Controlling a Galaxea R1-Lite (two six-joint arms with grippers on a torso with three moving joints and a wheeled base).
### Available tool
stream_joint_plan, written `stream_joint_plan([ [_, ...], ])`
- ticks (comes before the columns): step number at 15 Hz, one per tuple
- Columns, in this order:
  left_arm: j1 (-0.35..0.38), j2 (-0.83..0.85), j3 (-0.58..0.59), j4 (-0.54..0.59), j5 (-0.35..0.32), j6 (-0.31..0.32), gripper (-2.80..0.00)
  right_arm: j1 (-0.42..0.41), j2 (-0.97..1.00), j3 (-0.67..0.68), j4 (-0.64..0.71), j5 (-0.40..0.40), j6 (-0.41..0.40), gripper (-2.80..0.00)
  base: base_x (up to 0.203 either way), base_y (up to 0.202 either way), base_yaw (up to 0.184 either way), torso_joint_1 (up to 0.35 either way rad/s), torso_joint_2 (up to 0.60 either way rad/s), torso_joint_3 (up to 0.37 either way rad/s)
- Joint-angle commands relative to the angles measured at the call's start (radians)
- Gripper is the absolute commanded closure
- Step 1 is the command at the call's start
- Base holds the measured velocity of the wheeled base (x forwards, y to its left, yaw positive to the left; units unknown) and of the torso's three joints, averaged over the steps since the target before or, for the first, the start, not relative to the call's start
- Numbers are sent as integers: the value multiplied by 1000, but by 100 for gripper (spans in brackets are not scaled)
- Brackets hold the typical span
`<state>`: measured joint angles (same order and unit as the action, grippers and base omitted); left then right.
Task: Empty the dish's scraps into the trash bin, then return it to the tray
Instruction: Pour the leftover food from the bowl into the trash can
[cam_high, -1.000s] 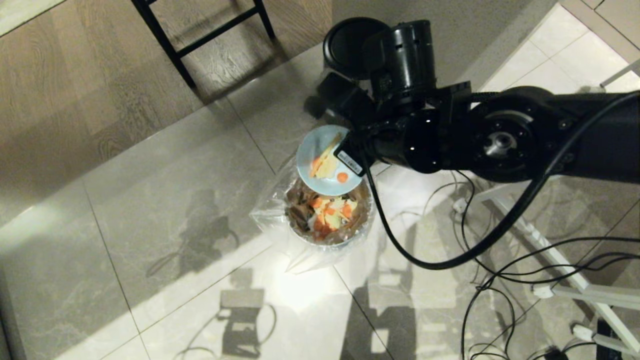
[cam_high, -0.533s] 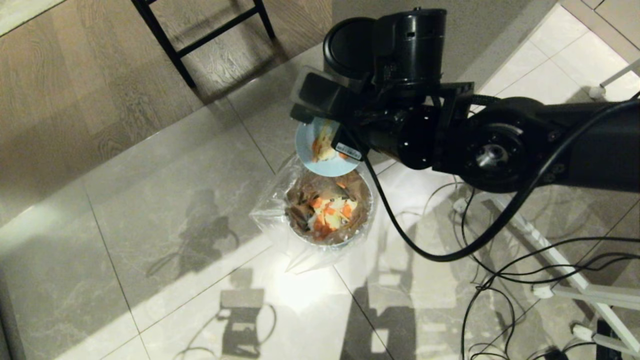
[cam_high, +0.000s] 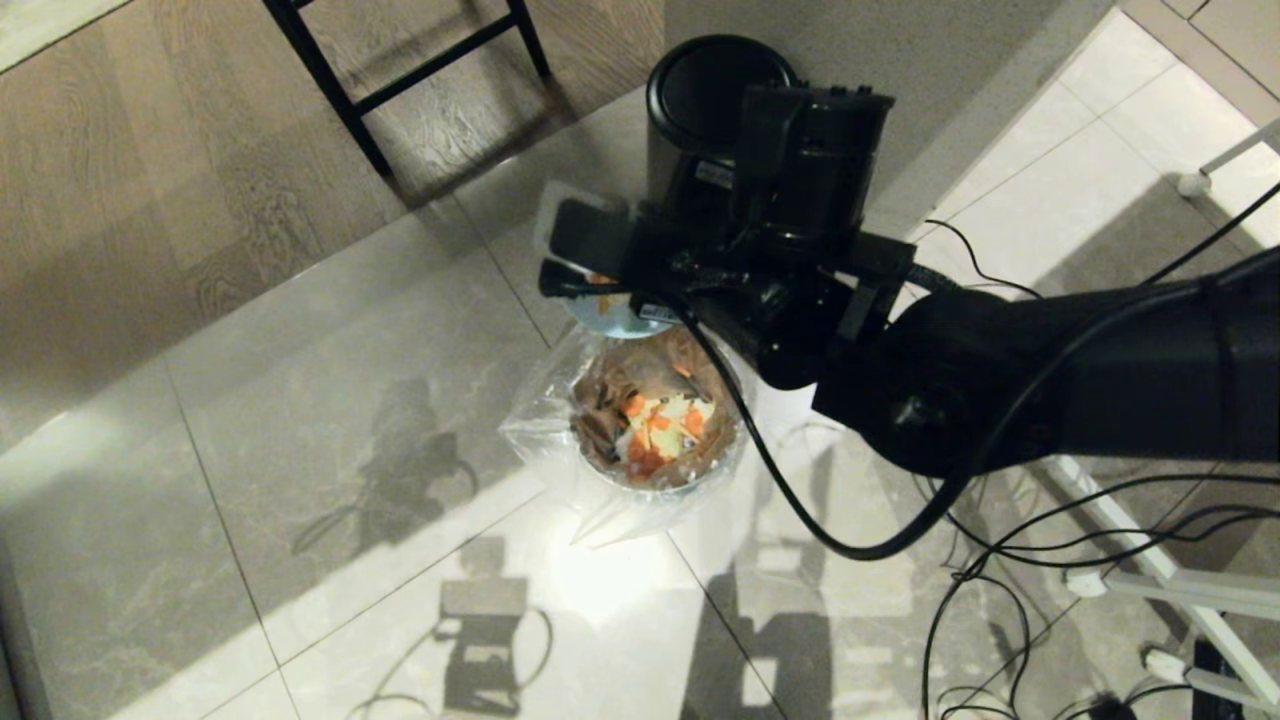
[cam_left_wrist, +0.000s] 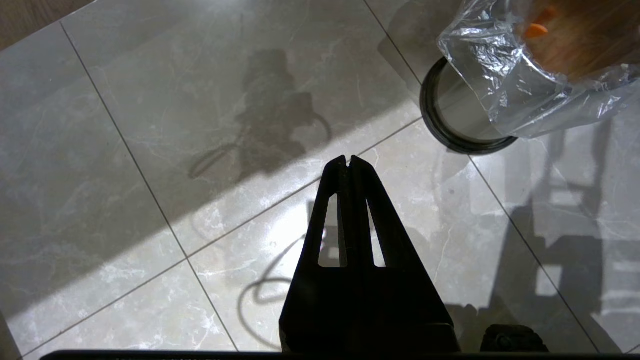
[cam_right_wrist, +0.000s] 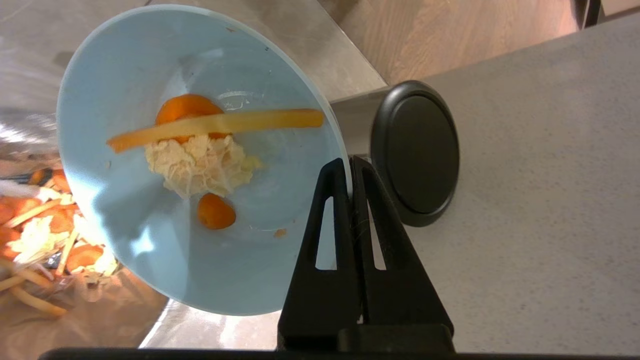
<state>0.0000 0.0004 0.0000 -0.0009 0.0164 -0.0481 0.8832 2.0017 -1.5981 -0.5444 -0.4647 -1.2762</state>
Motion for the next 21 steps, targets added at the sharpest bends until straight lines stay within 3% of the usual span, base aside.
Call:
stream_joint_plan([
  [1, 0, 1, 0, -1, 0, -1, 0, 13, 2, 51, -38, -2, -10, 0, 0, 0, 0, 0, 0, 0],
  [7, 0, 1, 0, -1, 0, -1, 0, 28, 5, 127, -114, 0, -13, 0, 0, 0, 0, 0, 0, 0],
  [13, 0, 1, 0, -1, 0, -1, 0, 51, 34, 146, -211, 0, -65, 0, 0, 0, 0, 0, 0, 0],
  [16, 0, 1, 0, -1, 0, -1, 0, 62, 38, 193, -276, 1, -143, 0, 0, 0, 0, 0, 0, 0],
  [21, 0, 0, 0, -1, 0, -1, 0, 77, 34, 305, -389, 1, -199, 0, 0, 0, 0, 0, 0, 0],
])
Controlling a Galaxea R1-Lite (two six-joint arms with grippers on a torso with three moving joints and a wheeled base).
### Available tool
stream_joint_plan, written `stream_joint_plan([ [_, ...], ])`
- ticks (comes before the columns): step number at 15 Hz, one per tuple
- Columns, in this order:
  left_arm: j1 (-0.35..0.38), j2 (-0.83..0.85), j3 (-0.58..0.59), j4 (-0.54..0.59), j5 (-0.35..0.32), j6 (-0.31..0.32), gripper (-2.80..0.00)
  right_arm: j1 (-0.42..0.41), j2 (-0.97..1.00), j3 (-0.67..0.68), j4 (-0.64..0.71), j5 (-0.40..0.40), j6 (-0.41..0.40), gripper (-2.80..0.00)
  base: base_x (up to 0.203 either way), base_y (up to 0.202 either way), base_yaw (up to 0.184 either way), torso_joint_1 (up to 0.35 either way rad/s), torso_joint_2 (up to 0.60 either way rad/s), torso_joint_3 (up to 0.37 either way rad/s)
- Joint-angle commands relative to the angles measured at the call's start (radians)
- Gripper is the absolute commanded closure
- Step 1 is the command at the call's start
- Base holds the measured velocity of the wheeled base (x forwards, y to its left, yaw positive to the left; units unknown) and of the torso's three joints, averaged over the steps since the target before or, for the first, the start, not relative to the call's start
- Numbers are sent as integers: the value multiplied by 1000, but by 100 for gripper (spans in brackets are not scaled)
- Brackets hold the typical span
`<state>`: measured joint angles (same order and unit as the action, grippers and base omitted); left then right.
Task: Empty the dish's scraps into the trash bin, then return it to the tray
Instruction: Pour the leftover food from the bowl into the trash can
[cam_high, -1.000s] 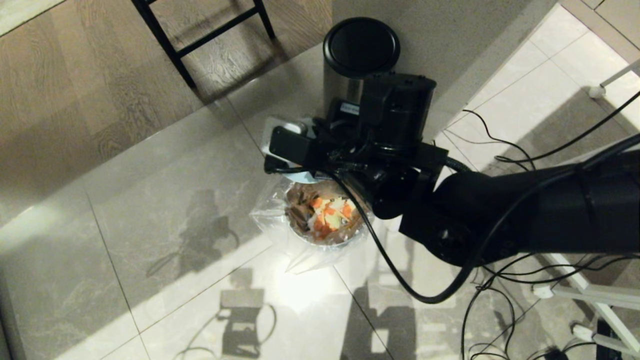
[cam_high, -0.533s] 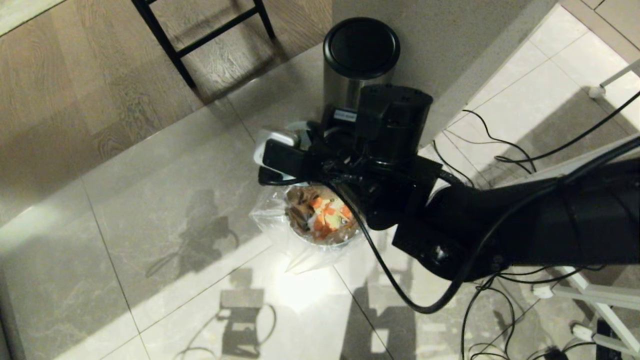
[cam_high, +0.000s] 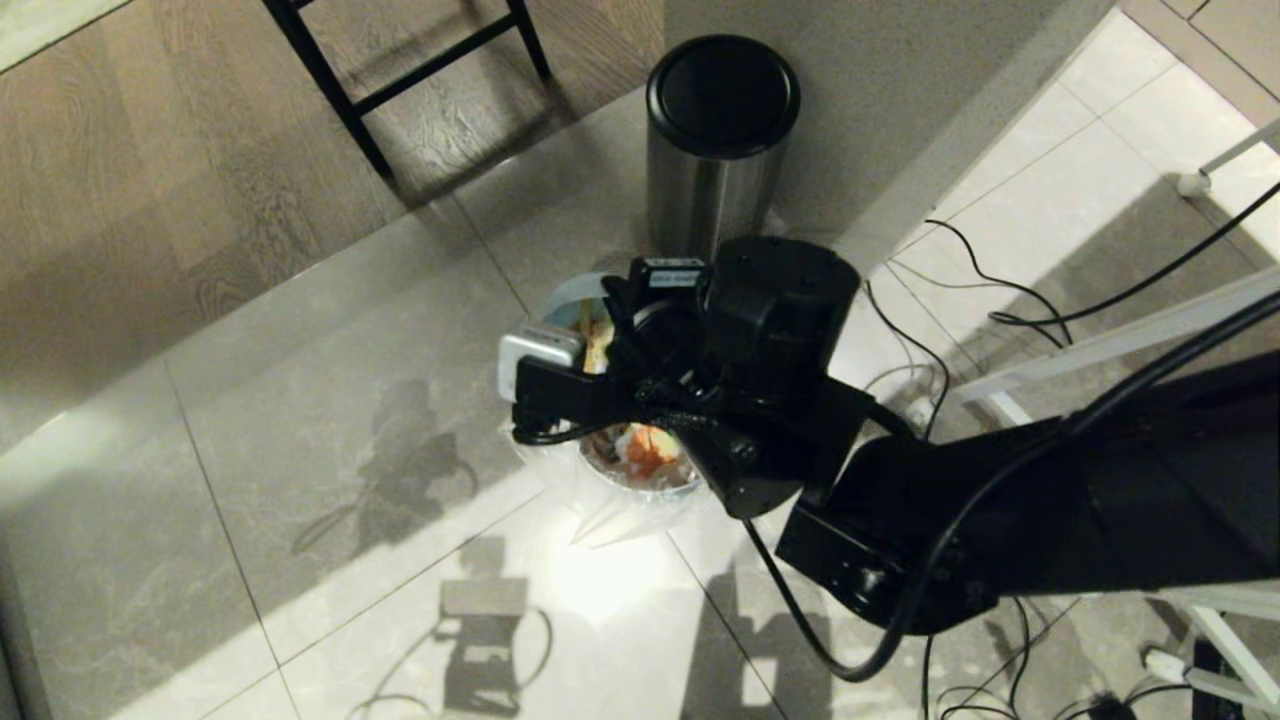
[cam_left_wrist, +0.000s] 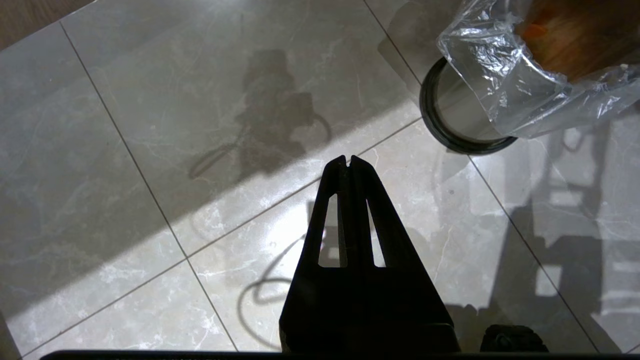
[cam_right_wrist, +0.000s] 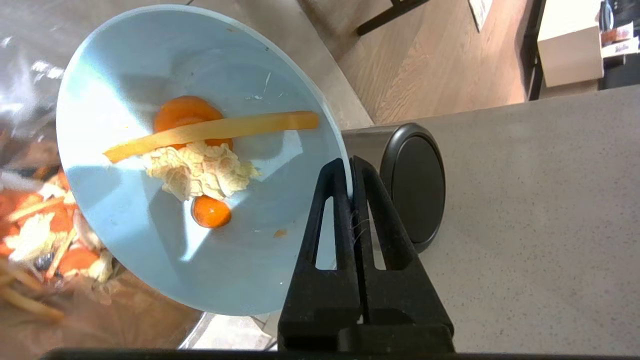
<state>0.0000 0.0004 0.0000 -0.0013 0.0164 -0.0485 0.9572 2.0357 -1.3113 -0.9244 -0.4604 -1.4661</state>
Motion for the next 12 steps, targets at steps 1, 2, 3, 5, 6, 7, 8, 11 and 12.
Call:
stream_joint_plan([
  [1, 0, 1, 0, 0, 0, -1, 0, 2, 1, 33, -25, -3, -16, 0, 0, 0, 0, 0, 0, 0],
  [2, 0, 1, 0, 0, 0, -1, 0, 2, 2, 47, -42, -3, -21, 0, 0, 0, 0, 0, 0, 0],
  [3, 0, 1, 0, 0, 0, -1, 0, 0, 2, 70, -59, -4, -24, 0, 0, 0, 0, 0, 0, 0],
  [5, 0, 1, 0, 0, 0, -1, 0, -5, -13, 125, -95, -4, -58, 0, 0, 0, 0, 0, 0, 0],
  [6, 0, 0, 0, 0, 0, -1, 0, -11, -20, 143, -106, -3, -76, 0, 0, 0, 0, 0, 0, 0],
  [7, 0, 1, 0, 0, 0, -1, 0, -18, -22, 155, -109, -3, -87, 0, 0, 0, 0, 0, 0, 0],
  [8, 0, 1, 0, 0, 0, -1, 0, -24, -26, 158, -109, -3, -88, 0, 0, 0, 0, 0, 0, 0],
  [11, 0, 1, 0, 0, 0, -1, 0, -40, -28, 161, -109, -3, -91, 0, 0, 0, 0, 0, 0, 0],
  [12, 0, 1, 0, 0, 0, -1, 0, -45, -29, 161, -109, -1, -101, 0, 0, 0, 0, 0, 0, 0],
])
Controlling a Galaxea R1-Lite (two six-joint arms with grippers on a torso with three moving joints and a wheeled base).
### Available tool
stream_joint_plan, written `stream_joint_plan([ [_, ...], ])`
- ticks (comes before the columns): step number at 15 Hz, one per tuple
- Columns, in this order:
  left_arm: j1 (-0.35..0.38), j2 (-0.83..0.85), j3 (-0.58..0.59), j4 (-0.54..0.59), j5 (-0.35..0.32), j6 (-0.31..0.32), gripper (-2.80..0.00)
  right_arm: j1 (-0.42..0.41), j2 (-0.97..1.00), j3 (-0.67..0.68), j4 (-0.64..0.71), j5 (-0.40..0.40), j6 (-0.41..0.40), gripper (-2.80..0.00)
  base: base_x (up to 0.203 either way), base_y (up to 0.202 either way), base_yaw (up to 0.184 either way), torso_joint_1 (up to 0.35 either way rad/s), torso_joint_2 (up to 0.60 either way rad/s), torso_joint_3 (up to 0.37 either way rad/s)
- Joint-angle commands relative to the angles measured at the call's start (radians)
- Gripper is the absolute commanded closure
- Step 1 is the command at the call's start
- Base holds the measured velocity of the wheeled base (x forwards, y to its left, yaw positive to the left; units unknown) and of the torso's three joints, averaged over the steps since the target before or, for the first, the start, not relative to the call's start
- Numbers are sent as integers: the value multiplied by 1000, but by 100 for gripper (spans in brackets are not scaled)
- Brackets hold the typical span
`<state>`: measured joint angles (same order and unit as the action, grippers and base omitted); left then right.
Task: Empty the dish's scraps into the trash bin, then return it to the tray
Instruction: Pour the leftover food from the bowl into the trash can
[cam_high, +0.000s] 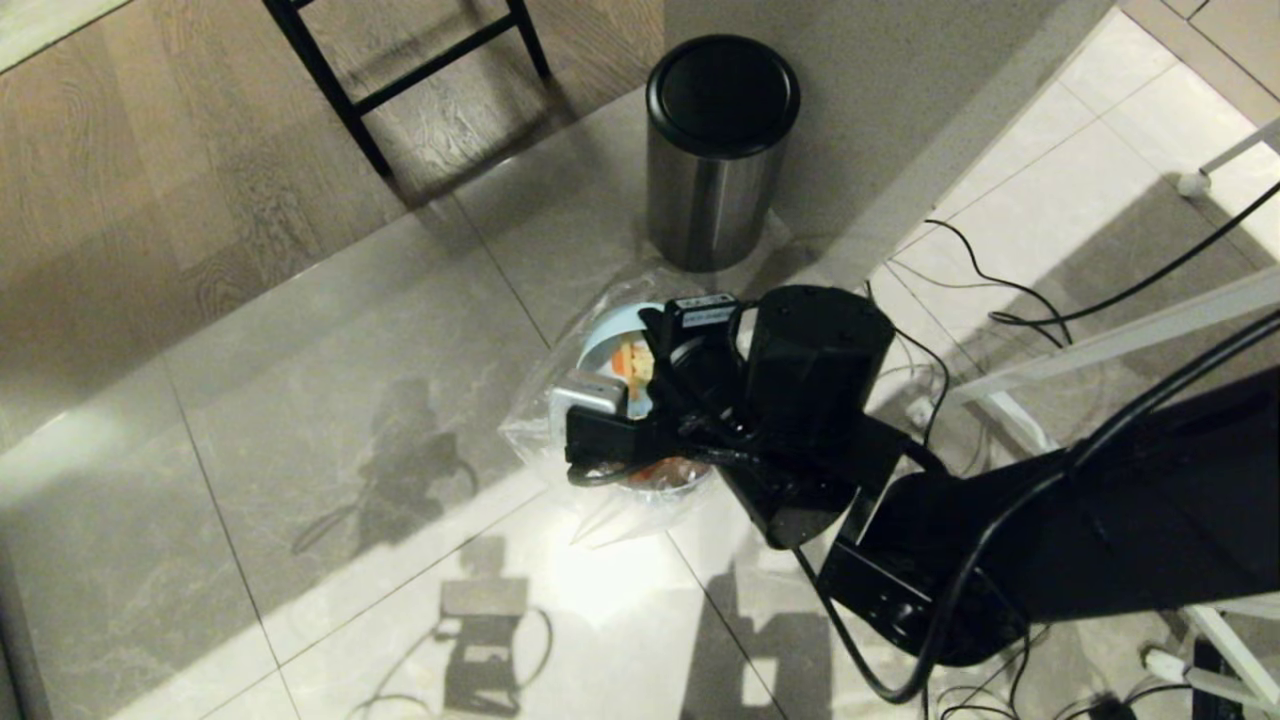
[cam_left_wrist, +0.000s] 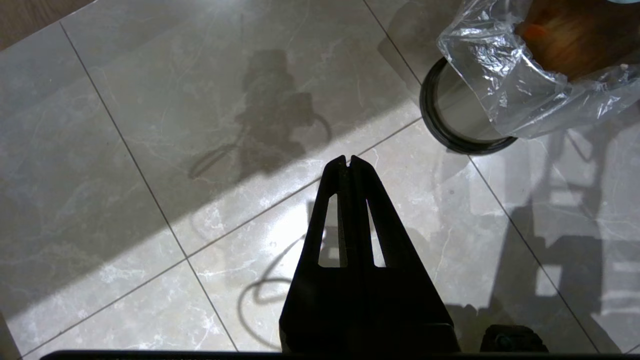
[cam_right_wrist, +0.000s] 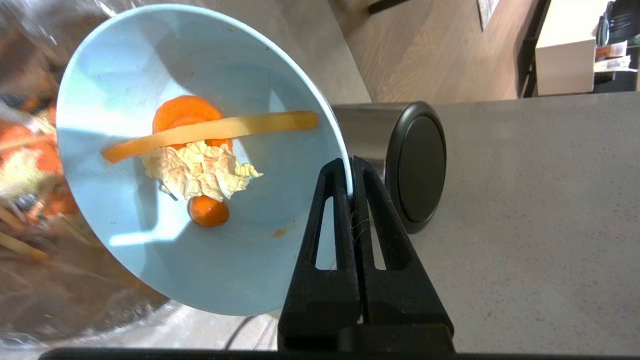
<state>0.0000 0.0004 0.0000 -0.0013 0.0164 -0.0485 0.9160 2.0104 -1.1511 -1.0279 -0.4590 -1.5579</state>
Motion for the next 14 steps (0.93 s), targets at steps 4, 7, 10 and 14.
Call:
stream_joint_plan([
  [4, 0, 1, 0, 0, 0, -1, 0, -45, -19, -16, 1, 175, -173, 0, 0, 0, 0, 0, 0, 0],
  [7, 0, 1, 0, 0, 0, -1, 0, -60, -24, -20, -5, 204, -254, 0, 0, 0, 0, 0, 0, 0],
  [10, 0, 1, 0, 0, 0, -1, 0, -60, -23, -30, -27, 252, -363, 0, 0, 0, 0, 0, 0, 0],
  [14, 0, 1, 0, 0, 0, -1, 0, -60, -6, -21, -174, 338, -560, 0, 0, 0, 0, 0, 0, 0],
])
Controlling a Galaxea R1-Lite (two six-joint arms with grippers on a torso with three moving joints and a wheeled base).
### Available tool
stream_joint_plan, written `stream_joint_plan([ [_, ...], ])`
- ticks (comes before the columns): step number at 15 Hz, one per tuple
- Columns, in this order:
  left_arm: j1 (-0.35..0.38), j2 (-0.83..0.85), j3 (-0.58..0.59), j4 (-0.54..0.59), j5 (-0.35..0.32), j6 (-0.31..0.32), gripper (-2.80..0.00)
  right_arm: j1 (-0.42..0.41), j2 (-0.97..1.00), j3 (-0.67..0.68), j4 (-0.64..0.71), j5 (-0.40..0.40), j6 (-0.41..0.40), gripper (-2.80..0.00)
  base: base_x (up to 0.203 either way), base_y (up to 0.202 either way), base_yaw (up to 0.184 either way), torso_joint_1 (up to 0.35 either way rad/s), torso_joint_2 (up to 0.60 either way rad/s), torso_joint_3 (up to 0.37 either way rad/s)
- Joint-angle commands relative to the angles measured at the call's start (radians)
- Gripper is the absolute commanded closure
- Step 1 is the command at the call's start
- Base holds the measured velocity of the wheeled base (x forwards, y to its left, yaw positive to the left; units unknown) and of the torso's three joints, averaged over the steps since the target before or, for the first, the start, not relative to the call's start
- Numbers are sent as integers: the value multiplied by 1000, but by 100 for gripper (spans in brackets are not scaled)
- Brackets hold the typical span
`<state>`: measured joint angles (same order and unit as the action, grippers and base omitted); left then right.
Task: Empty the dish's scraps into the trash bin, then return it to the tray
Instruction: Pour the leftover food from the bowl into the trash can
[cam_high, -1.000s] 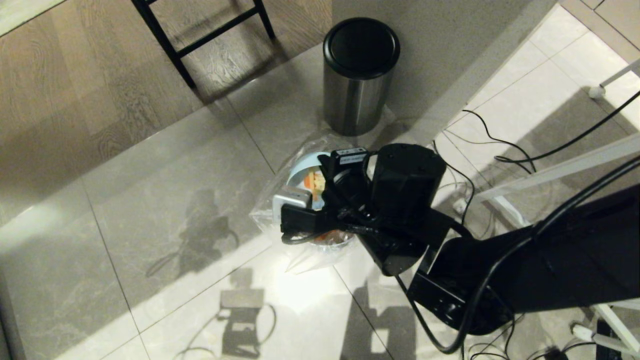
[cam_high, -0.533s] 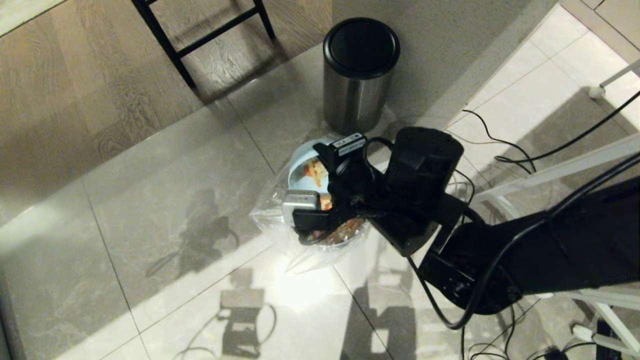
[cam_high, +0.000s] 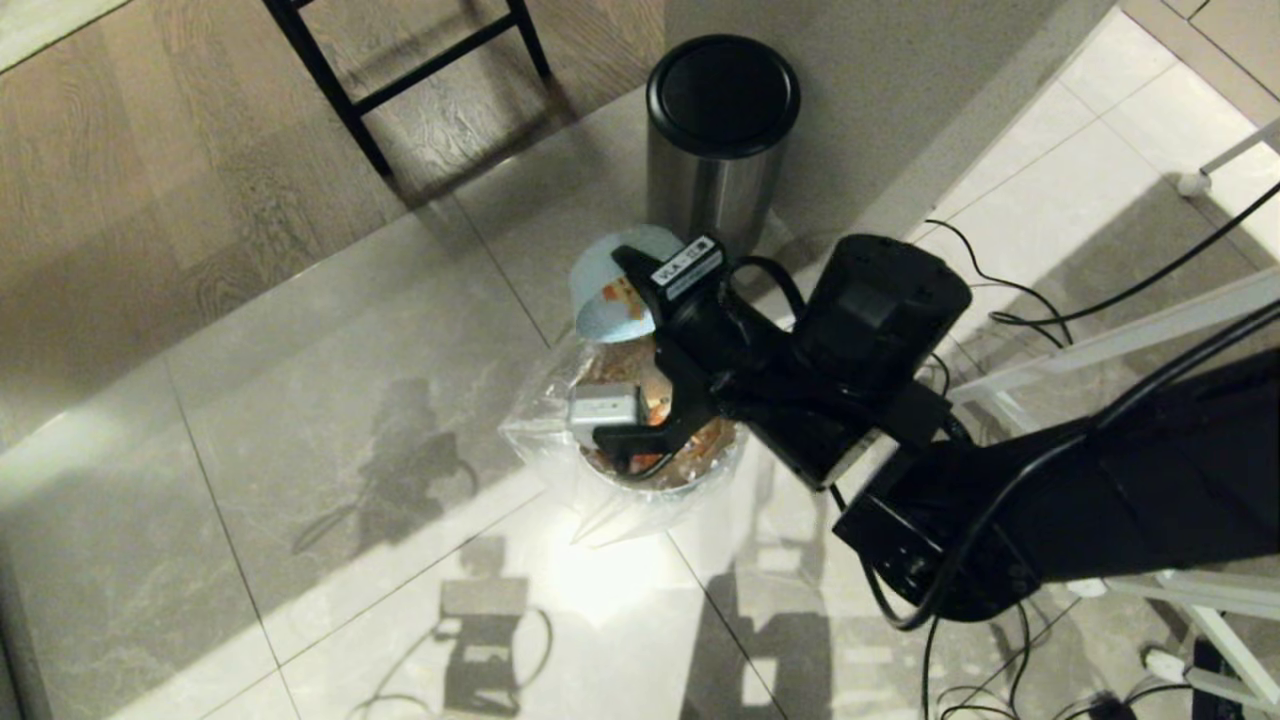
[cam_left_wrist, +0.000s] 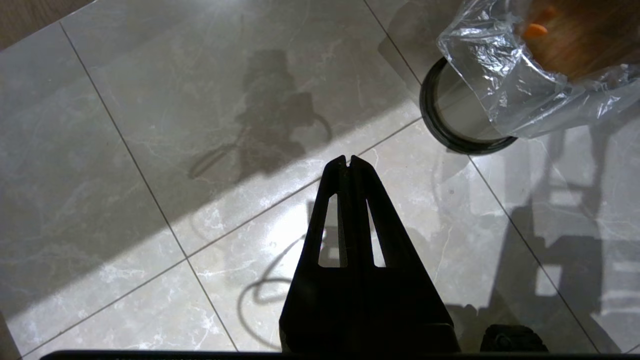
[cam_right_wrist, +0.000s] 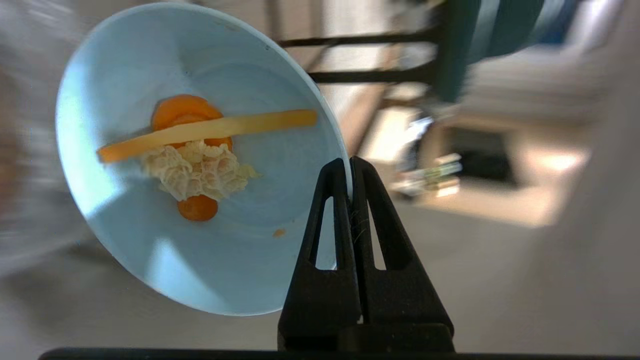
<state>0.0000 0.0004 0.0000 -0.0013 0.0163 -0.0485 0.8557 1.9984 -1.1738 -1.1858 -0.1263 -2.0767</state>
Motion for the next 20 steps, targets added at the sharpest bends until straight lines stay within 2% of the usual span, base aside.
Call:
stream_joint_plan([
  [1, 0, 1, 0, 0, 1, -1, 0, 2, 6, 2, -28, 27, -76, 0, 0, 0, 0, 0, 0, 0],
  [4, 0, 1, 0, 0, 1, -1, 0, 6, 6, 32, -35, 52, -91, 0, 0, 0, 0, 0, 0, 0],
  [6, 0, 1, 0, 0, 1, -1, 0, 17, 4, 89, -109, 56, -149, 0, 0, 0, 0, 0, 0, 0],
  [8, 0, 1, 0, 0, 1, -1, 0, 23, 3, 133, -177, 56, -168, 0, 0, 0, 0, 0, 0, 0],
  [10, 0, 1, 0, 0, 1, -1, 0, 25, 3, 159, -184, 56, -182, 0, 0, 0, 0, 0, 0, 0],
  [14, 0, 1, 0, 0, 1, -1, 0, 25, 5, 183, -237, 59, -264, 0, 0, 0, 0, 0, 0, 0],
  [16, 0, 1, 0, 0, 1, -1, 0, 14, 8, 187, -236, 118, -324, 0, 0, 0, 0, 0, 0, 0],
  [18, 0, 1, 0, 0, 1, -1, 0, -1, 4, 210, -242, 132, -378, 0, 0, 0, 0, 0, 0, 0],
  [20, 0, 1, 0, 0, 1, -1, 0, -9, 6, 218, -253, 134, -399, 0, 0, 0, 0, 0, 0, 0],
])
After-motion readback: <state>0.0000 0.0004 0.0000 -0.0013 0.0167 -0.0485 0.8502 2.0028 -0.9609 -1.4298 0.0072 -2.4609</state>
